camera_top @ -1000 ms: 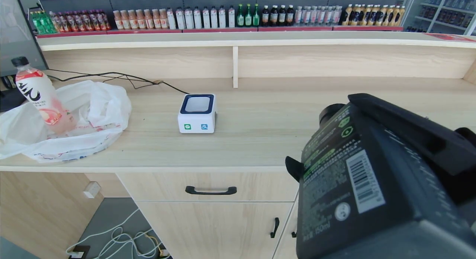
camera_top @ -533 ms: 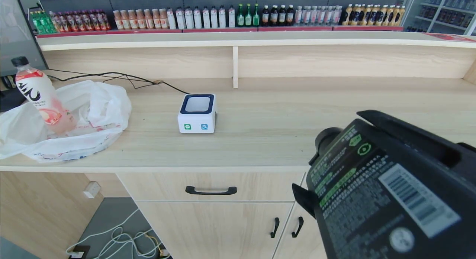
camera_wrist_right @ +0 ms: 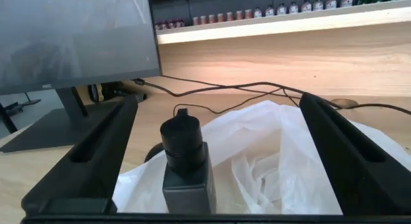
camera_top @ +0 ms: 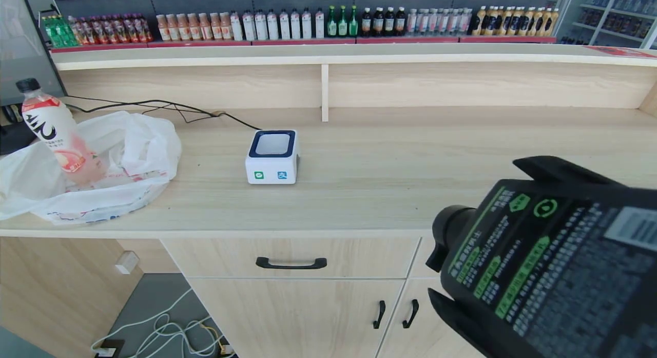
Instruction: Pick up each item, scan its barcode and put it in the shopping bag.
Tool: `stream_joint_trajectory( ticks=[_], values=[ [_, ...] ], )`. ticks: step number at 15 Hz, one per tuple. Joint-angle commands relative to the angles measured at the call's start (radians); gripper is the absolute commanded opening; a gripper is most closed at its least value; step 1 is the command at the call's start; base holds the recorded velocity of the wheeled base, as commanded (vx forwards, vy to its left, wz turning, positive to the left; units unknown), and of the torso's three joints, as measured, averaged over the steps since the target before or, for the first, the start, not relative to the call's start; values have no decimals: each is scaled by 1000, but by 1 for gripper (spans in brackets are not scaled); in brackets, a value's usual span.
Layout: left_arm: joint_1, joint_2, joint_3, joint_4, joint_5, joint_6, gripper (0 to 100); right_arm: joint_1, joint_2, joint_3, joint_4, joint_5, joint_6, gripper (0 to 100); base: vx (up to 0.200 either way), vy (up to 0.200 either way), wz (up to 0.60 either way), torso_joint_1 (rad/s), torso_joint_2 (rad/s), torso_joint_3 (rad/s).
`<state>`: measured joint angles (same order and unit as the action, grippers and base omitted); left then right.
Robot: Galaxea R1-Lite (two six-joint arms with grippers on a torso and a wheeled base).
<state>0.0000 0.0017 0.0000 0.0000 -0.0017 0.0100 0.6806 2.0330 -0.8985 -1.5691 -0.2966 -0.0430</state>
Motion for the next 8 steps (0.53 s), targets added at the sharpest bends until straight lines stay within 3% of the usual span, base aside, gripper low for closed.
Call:
stream_joint_trajectory(
  ticks=[1, 2, 5, 6, 8],
  values=[
    [0, 0, 0, 0, 0, -1, 100, 8, -73, 52, -2, 1, 18, 100, 0, 0, 0, 0, 0, 0],
    [0, 0, 0, 0, 0, -2, 100, 8, -139, 142, -2, 1, 20, 100, 0, 0, 0, 0, 0, 0],
    [0, 0, 0, 0, 0, -2, 100, 10, -235, 224, -2, 13, 23, 100, 0, 0, 0, 0, 0, 0],
    [0, 0, 0, 0, 0, -4, 100, 8, -277, 297, -2, 70, 15, 100, 0, 0, 0, 0, 0, 0],
    [2, 0, 0, 0, 0, -4, 100, 10, -330, 420, -2, 88, -5, 100, 0, 0, 0, 0, 0, 0]
  ],
)
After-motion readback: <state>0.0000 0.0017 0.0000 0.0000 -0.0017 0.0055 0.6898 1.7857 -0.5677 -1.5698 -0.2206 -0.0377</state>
